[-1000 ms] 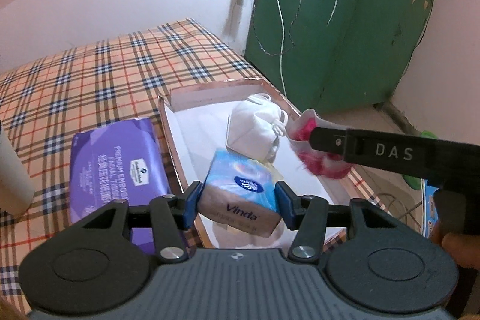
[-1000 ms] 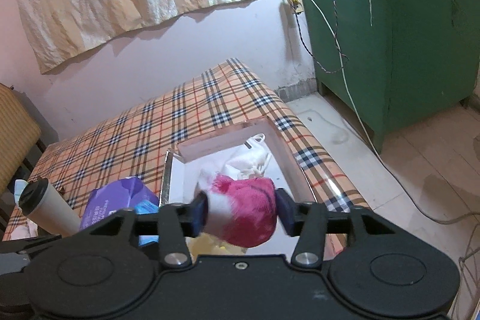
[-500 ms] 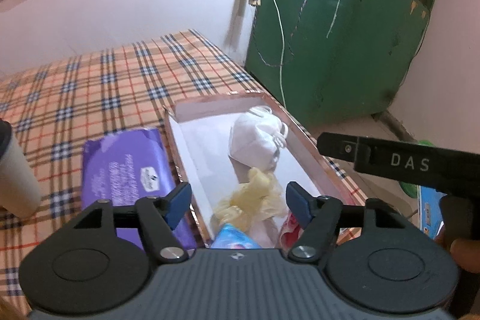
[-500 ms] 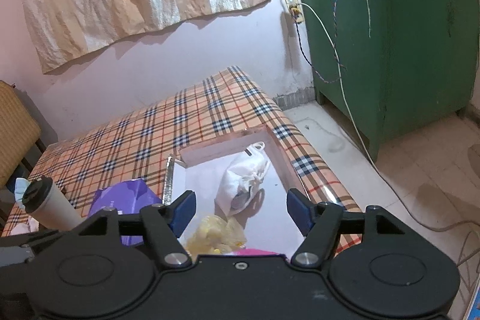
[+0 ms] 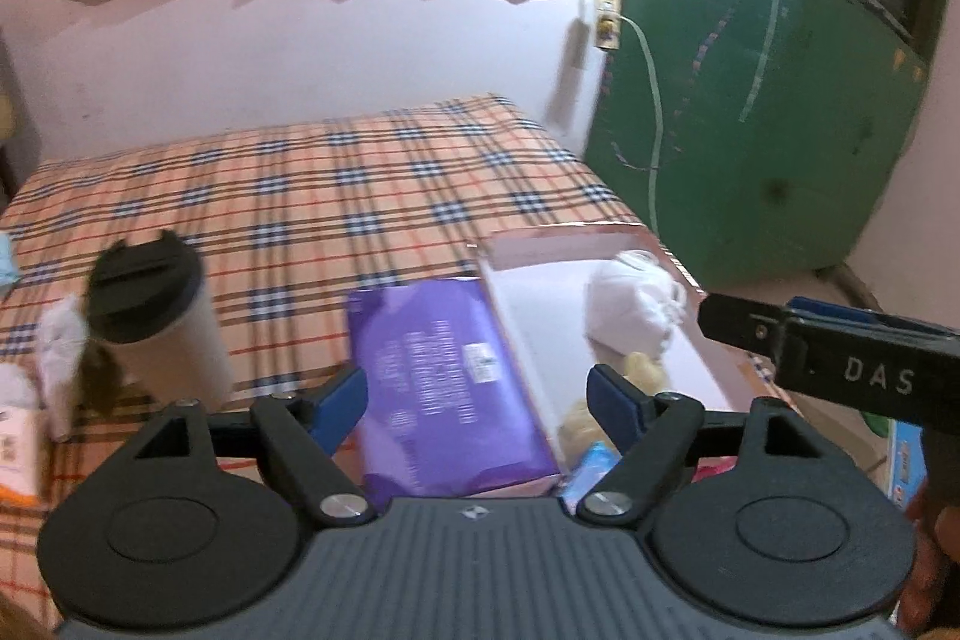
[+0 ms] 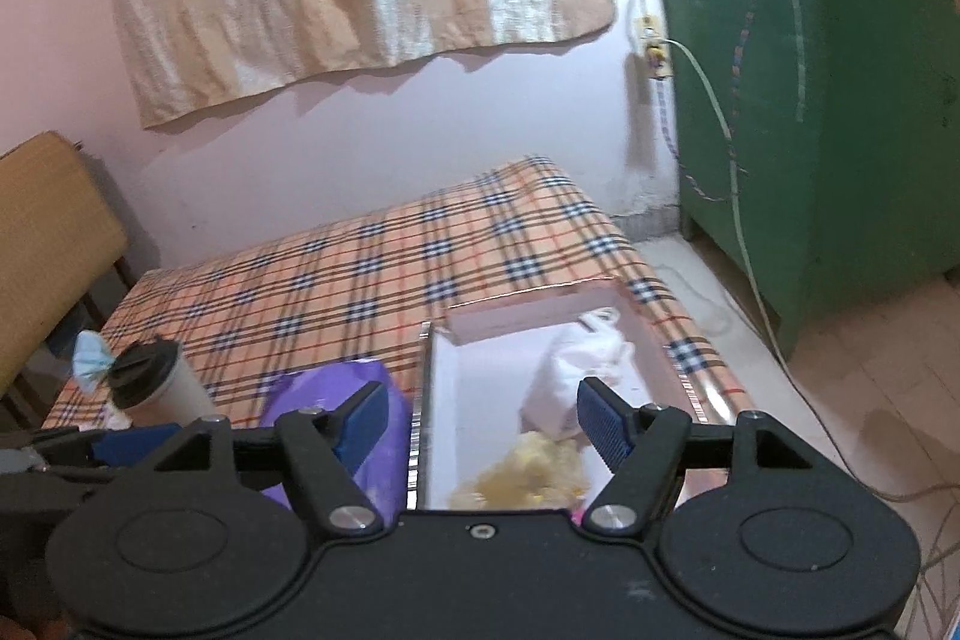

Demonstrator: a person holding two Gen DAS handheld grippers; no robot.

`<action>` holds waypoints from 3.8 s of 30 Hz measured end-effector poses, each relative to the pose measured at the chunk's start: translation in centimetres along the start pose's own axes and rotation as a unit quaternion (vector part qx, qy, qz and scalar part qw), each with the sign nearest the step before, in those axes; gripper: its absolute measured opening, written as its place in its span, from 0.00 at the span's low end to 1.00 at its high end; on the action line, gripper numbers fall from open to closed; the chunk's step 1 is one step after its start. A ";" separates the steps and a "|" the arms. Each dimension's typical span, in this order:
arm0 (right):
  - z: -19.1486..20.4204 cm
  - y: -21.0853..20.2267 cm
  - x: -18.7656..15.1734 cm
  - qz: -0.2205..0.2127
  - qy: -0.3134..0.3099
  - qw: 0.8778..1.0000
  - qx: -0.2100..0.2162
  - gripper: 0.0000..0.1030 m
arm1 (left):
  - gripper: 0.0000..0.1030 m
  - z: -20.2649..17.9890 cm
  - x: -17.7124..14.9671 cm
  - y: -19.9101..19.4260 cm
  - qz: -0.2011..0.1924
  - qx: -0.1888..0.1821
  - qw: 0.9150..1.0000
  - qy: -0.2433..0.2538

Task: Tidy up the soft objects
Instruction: 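Move both tools back toward the items on the bed, then grasp the yellow tape roll with the left tool while right tool grasps the white tissue pack, then carry the tape roll and tissue pack with both tools over the cardboard box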

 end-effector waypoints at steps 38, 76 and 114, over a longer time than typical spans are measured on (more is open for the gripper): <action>19.6 -0.2 -5.3 0.037 -0.131 0.982 0.130 0.82 | 0.82 16.8 -5.1 -8.6 -0.028 0.125 0.982 -0.139; 32.3 1.5 -11.9 0.087 -0.199 0.957 0.191 0.82 | 0.91 35.7 -9.6 -7.1 -0.009 0.261 0.956 -0.132; 39.5 6.2 -13.5 0.092 -0.179 0.972 0.126 0.61 | 0.59 34.5 -8.4 -11.9 -0.078 0.204 0.964 -0.150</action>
Point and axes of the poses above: each gripper's, at about its wrist camera, not at the fingertips, and y roughly the way its jaws point, z to its left, x to its top, the point moved 9 cm from there along y, roughly the way its jaws point, and after that the axes turned 9 degrees about -x, right-handed, at the moved point
